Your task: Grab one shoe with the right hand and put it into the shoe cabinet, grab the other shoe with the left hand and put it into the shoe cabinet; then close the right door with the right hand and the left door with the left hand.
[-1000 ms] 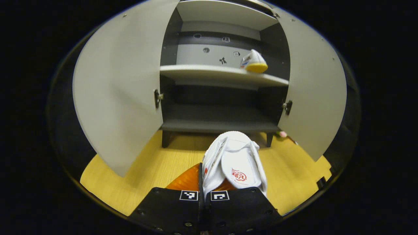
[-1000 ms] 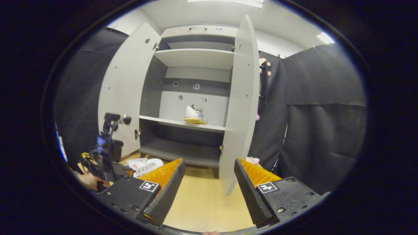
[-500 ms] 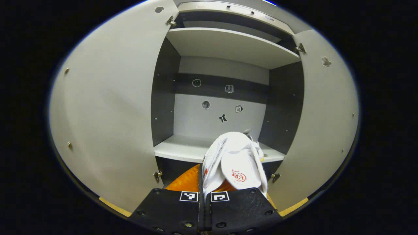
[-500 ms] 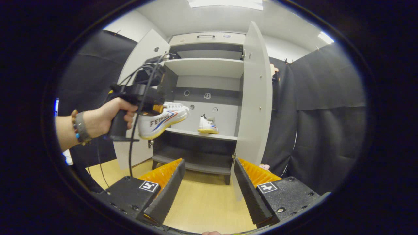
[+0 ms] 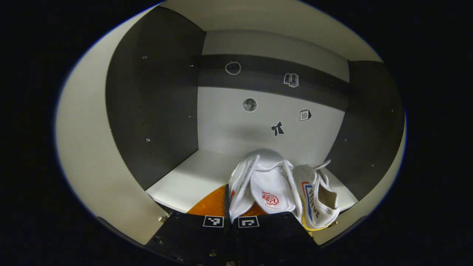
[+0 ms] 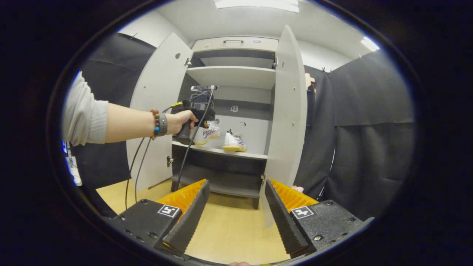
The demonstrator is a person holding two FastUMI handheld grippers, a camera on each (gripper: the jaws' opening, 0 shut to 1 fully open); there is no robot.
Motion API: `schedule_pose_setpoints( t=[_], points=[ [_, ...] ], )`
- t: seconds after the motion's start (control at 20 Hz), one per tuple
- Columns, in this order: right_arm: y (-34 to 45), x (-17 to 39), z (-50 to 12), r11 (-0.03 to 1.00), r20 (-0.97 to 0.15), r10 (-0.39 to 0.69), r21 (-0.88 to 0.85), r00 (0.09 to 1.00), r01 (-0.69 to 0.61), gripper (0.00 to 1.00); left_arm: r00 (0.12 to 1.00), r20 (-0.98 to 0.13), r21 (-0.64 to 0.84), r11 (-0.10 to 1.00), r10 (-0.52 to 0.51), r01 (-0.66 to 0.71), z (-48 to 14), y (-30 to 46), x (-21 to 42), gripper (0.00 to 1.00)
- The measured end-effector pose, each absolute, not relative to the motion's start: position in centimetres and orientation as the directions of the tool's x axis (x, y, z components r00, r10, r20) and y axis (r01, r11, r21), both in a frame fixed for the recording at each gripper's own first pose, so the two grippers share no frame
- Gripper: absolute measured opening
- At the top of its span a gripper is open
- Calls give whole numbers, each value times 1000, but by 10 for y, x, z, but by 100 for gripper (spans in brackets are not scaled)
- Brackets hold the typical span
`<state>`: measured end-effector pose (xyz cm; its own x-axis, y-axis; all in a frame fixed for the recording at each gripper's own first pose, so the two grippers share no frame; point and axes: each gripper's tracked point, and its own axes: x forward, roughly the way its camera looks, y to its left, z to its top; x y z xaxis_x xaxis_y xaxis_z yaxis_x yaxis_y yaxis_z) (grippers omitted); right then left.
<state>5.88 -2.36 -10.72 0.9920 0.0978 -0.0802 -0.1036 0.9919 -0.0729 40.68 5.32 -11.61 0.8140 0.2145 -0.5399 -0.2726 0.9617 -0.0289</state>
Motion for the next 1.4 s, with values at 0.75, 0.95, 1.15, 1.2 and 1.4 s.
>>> schedule_pose_setpoints(
  t=[0.75,0.95,1.15,1.2,1.4],
  points=[
    [-41,75,-127,998,-131,42,-51,990,-49,95,759,-639,-102,964,125,-244,-152,51,437,17],
    [-33,72,-120,996,-112,63,-51,992,-69,95,793,-598,-75,977,117,-200,-132,53,417,35],
    [-22,71,-109,995,-85,92,-41,992,-96,95,865,-493,-83,984,99,-159,-94,54,386,41],
    [-20,68,-105,994,-76,100,-38,992,-103,95,894,-433,-63,986,111,-154,-78,58,378,52],
    [-13,59,-93,992,-43,118,-43,992,-120,95,971,-220,-34,994,92,-102,-16,50,305,34]
  ],
)
